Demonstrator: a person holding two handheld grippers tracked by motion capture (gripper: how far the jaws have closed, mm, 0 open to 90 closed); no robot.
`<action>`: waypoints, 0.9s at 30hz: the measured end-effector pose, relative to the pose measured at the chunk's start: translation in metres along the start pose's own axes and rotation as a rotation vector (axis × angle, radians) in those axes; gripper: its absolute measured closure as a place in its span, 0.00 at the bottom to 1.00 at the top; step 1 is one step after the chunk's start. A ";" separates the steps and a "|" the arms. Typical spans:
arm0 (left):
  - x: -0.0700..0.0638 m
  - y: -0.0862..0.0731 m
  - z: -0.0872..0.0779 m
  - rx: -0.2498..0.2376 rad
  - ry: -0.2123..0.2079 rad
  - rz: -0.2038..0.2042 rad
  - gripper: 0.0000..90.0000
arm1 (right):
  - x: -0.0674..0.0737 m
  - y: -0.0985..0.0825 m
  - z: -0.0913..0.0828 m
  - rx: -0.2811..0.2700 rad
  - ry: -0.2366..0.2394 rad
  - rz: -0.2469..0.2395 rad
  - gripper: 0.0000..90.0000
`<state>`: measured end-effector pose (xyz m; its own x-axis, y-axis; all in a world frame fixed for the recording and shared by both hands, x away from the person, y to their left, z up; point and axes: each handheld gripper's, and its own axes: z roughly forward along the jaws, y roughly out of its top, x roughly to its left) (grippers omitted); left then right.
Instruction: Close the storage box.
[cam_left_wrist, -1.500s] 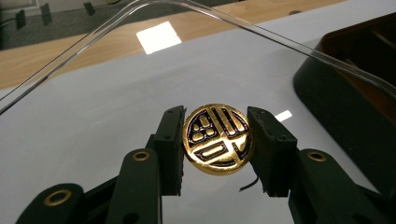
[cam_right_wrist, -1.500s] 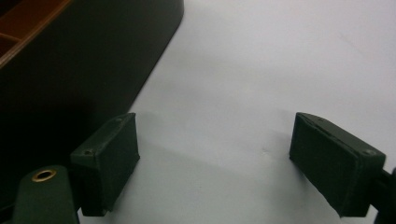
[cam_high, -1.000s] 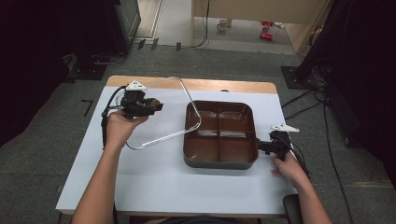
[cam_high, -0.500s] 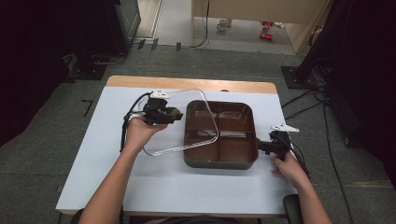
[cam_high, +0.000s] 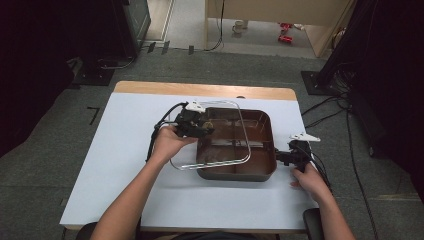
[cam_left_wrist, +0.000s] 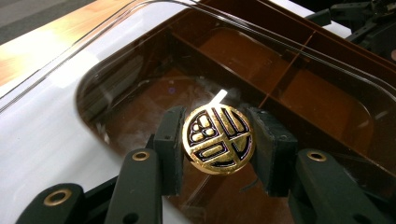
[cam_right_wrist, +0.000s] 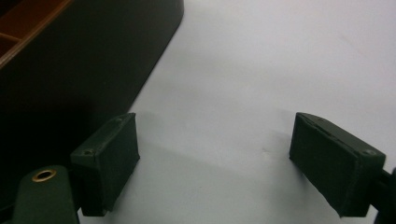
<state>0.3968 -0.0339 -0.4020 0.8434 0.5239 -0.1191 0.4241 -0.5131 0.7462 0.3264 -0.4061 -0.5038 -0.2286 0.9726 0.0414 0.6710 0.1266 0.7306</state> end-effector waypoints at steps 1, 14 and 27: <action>-0.002 0.002 0.002 0.002 -0.005 0.006 0.66 | 0.000 0.000 0.000 0.000 0.000 0.000 0.17; -0.026 0.034 0.037 0.027 -0.071 0.102 0.66 | 0.000 0.000 0.000 0.001 -0.001 0.001 0.17; -0.035 0.033 0.068 0.069 -0.117 0.110 0.66 | 0.000 0.000 0.000 0.001 0.000 0.001 0.17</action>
<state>0.4038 -0.1150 -0.4175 0.9168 0.3815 -0.1181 0.3458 -0.6104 0.7126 0.3263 -0.4061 -0.5038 -0.2276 0.9729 0.0418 0.6720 0.1259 0.7297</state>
